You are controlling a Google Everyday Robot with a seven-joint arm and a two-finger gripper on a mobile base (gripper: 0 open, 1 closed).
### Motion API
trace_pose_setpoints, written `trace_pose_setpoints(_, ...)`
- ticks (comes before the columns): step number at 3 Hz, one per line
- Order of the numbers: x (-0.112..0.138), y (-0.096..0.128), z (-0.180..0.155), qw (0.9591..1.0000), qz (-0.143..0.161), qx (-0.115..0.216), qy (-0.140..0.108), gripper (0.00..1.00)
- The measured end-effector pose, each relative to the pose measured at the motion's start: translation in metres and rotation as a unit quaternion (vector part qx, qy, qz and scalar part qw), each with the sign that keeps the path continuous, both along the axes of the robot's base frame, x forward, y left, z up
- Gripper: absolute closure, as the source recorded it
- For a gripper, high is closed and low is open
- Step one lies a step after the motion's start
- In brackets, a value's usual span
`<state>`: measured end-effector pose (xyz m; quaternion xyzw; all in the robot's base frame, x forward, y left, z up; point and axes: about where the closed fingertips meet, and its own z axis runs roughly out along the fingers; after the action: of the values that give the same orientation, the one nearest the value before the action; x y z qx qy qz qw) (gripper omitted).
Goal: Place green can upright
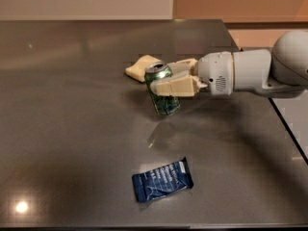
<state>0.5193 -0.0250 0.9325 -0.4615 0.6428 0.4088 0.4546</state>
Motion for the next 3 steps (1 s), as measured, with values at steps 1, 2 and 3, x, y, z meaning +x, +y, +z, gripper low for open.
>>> trace_pose_setpoints(1,0.000,-0.014,-0.009,0.9986,0.001,0.051,-0.011,1.00)
trace_pose_setpoints(2,-0.001,-0.021,-0.013,0.9957,0.006,0.088,-0.030,1.00)
trace_pose_setpoints(3,-0.001,-0.027,-0.020,0.9931,0.006,0.108,-0.045,0.82)
